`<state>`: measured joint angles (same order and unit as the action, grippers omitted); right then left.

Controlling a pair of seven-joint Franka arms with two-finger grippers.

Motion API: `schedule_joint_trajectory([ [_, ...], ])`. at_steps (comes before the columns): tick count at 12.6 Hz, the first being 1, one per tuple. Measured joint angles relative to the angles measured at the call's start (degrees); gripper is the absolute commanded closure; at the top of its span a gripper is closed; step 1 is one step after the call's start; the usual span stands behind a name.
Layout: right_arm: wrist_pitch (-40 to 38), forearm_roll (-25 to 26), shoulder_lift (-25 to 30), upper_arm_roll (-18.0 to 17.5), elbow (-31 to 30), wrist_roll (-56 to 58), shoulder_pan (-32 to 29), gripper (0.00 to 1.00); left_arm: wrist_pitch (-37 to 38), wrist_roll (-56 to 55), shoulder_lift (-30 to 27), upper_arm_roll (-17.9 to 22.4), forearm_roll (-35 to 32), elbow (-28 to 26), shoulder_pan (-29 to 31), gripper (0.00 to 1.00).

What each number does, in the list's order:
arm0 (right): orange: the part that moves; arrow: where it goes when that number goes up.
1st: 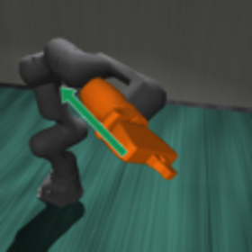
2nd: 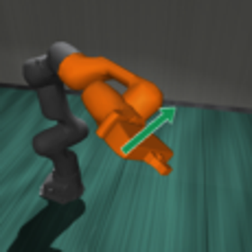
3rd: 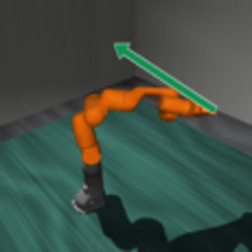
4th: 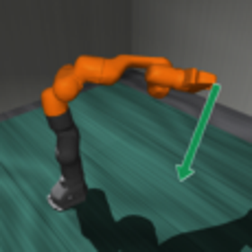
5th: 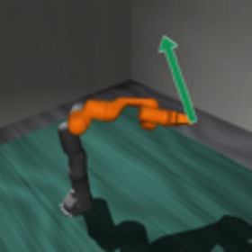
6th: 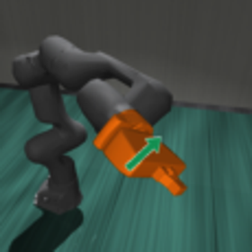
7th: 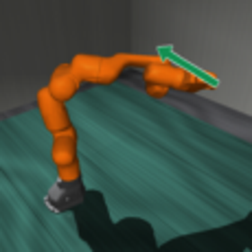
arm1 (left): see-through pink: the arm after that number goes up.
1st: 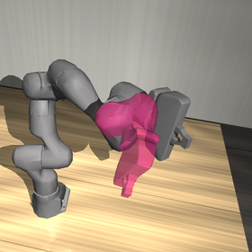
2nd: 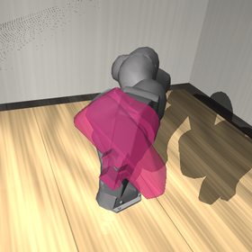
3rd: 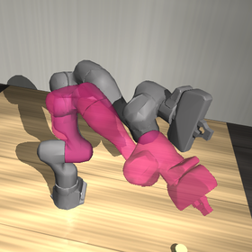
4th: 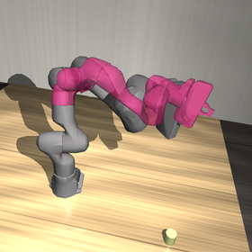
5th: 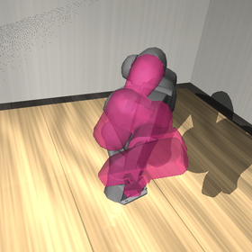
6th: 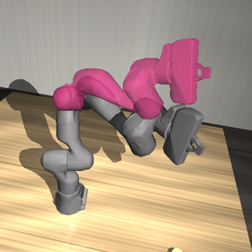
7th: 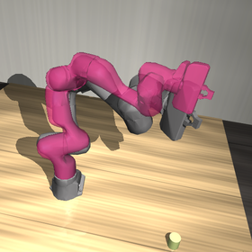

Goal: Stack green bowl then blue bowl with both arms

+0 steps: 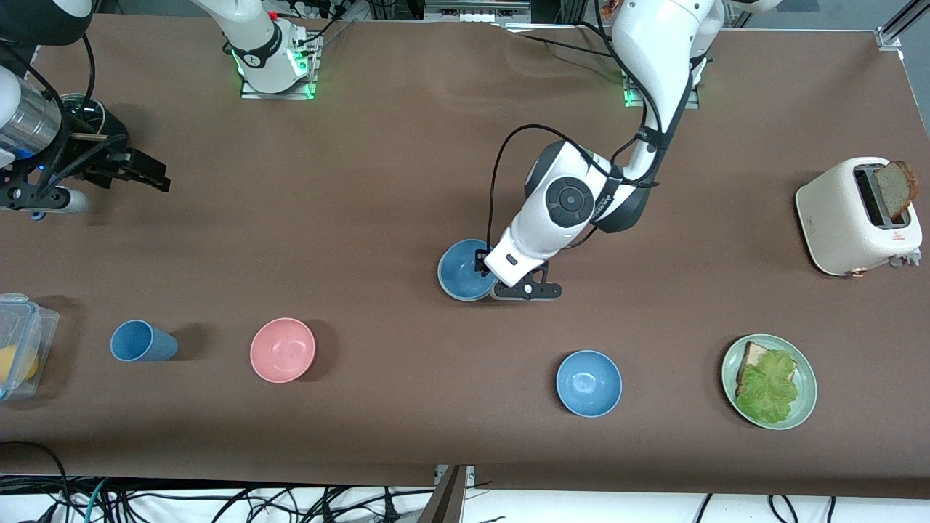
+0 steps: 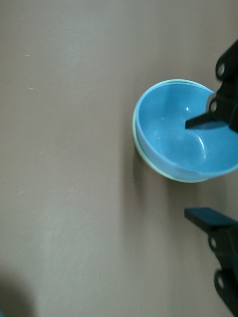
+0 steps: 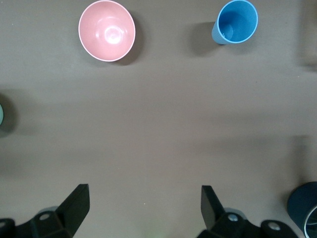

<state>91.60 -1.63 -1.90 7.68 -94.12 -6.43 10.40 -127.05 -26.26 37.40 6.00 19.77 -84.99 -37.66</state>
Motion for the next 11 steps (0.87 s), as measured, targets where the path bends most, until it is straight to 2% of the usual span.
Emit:
schedule_joint_trajectory([
  [3,0.1,0.0,0.0,0.0,0.0,0.0,0.0,0.01,11.3,0.0,-3.6,5.0,0.0,5.5,0.8,0.00],
  [5,0.1,0.0,0.0,0.0,0.0,0.0,0.0,0.01,16.3,0.0,-8.1,6.2,-0.1,6.6,3.9,0.00],
  [8,0.1,0.0,0.0,0.0,0.0,0.0,0.0,0.01,26.4,9.6,-13.9,6.1,-0.6,6.8,13.7,0.00],
  [11,0.2,0.0,0.0,0.0,0.0,0.0,0.0,0.01,32.8,21.4,-17.0,6.0,-7.4,6.8,21.8,0.00],
])
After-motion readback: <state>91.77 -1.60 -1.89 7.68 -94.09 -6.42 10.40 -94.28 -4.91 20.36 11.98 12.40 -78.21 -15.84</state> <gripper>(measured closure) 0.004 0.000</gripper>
